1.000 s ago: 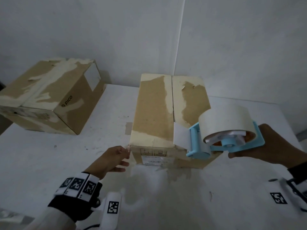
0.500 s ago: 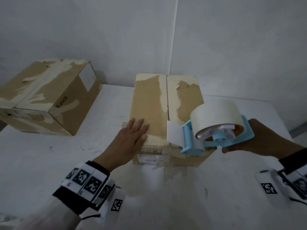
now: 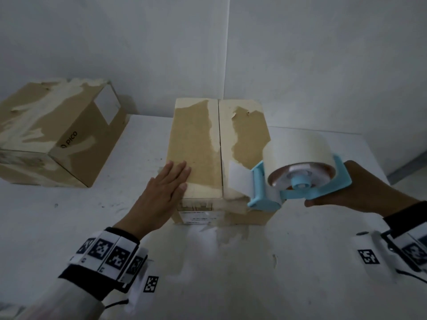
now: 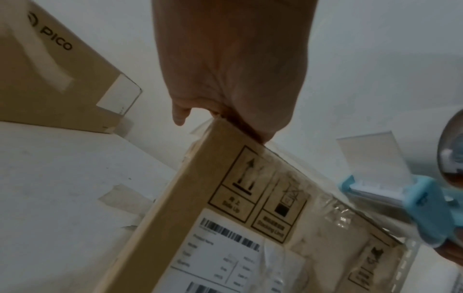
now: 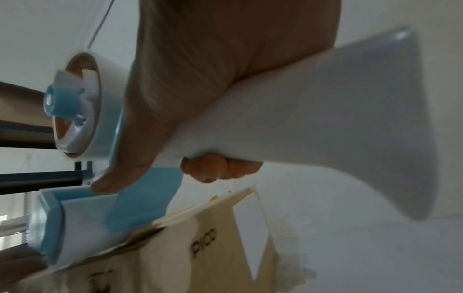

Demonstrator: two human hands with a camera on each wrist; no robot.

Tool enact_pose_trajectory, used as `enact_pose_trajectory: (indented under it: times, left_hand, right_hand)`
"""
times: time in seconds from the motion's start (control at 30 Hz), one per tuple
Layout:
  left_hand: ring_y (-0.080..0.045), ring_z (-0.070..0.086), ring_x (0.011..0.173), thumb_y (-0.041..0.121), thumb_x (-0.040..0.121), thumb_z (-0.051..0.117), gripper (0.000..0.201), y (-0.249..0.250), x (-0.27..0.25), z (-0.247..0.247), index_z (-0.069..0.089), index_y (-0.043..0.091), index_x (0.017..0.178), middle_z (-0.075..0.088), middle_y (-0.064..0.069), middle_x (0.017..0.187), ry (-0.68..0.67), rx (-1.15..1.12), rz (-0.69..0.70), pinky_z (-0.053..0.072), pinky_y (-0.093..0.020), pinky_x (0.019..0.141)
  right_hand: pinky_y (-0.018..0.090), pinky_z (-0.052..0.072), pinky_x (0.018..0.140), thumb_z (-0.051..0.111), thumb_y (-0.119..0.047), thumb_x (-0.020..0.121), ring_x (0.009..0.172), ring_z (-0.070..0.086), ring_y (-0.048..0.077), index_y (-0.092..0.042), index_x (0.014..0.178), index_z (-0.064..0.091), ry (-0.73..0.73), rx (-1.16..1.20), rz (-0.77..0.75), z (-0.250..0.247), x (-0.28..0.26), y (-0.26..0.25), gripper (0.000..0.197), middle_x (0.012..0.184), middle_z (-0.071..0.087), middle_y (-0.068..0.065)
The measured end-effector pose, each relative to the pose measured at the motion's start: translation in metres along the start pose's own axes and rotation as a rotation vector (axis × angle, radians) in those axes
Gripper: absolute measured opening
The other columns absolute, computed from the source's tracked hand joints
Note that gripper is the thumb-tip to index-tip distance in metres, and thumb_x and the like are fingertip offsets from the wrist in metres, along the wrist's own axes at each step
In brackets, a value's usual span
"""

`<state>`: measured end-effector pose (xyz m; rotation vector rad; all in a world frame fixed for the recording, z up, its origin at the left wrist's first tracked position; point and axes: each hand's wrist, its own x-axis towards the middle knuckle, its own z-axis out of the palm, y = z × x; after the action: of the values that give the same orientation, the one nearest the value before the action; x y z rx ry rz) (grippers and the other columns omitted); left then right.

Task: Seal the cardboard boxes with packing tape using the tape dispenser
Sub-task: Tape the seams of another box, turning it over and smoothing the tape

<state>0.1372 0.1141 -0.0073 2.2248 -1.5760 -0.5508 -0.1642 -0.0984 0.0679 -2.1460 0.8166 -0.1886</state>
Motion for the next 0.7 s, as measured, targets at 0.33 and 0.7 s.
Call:
enact_pose_trajectory:
  times: [0.33,0.7]
  left_hand:
    - [0.0,-0.009,0.138,0.083,0.064,-0.012,0.086,0.001,-0.003,-0.001,0.002,0.037,0.136,-0.001,0.023,0.145,0.042,-0.012,0.022,0.011,-0.051,0.117]
    - [0.0,-0.01,0.138,0.085,0.063,-0.012,0.087,0.002,-0.003,0.0,0.001,0.039,0.136,-0.002,0.023,0.146,0.034,-0.023,0.005,0.008,-0.051,0.117]
  right_hand:
    - [0.006,0.046,0.049,0.088,-0.048,0.037,0.057,0.064,-0.004,-0.023,0.07,0.066,0.097,-0.009,0.021,-0.03,-0.023,0.028,0.046,0.07,0.07,-0.023]
    - [0.027,0.054,0.061,0.089,-0.039,0.045,0.063,0.063,-0.004,-0.022,0.088,0.067,0.115,-0.139,0.205,-0.056,-0.029,0.074,0.05,0.081,0.072,0.007]
